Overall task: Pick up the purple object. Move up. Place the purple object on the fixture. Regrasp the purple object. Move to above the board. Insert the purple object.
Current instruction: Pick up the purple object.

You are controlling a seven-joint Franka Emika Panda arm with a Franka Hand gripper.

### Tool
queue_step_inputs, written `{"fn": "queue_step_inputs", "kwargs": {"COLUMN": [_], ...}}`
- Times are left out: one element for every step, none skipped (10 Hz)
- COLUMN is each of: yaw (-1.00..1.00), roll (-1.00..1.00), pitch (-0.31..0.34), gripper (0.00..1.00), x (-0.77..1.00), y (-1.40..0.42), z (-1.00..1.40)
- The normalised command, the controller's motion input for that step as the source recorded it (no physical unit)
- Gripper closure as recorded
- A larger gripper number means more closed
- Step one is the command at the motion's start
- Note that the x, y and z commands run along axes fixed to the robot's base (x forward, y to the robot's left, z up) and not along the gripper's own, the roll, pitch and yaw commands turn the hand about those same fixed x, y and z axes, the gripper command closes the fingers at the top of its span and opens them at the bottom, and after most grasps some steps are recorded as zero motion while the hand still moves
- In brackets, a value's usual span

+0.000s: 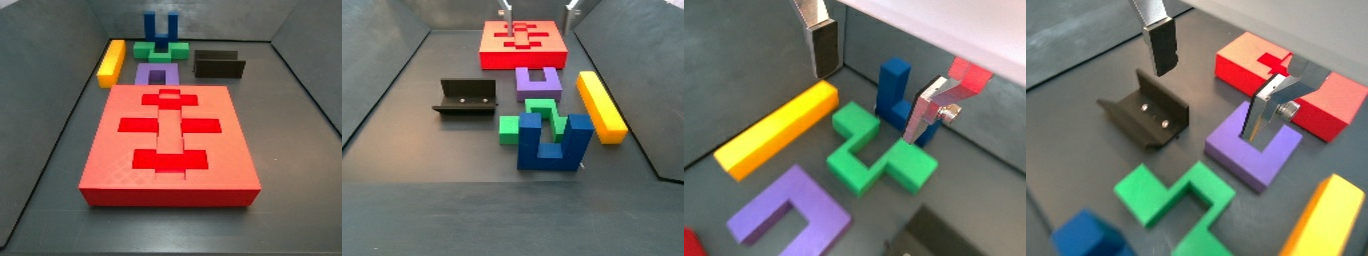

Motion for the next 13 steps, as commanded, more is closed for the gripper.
{"fn": "queue_step_inputs", "kwargs": {"yaw": [-0.09,-0.04,-0.02,-0.02,-0.02,-0.02,-0.01,-0.06,-0.07,-0.08,-0.06,-0.04,0.00], "roll": [-0.03,-0.15,-0.17,-0.16,-0.15,-0.13,-0.10,-0.06,-0.02,0.04,0.11,0.09,0.09], "pitch": [-0.003,-0.087,-0.089,-0.083,-0.087,-0.080,-0.087,-0.073,-0.079,-0.053,-0.039,-0.030,-0.019], "gripper": [0.00,0.00,0.00,0.00,0.00,0.00,0.00,0.00,0.00,0.00,0.00,0.00,0.00], "x": [0.30,0.19,0.21,0.24,0.21,0.22,0.16,0.09,0.05,0.00,0.00,0.00,0.00], "y": [-0.43,-0.31,-0.28,-0.29,-0.30,-0.33,-0.37,-0.33,-0.37,-0.50,-0.53,-0.47,-0.45], "z": [-0.21,-0.28,-0.25,-0.24,-0.25,-0.27,-0.28,-0.32,-0.36,-0.41,-0.45,-0.44,-0.41]}}
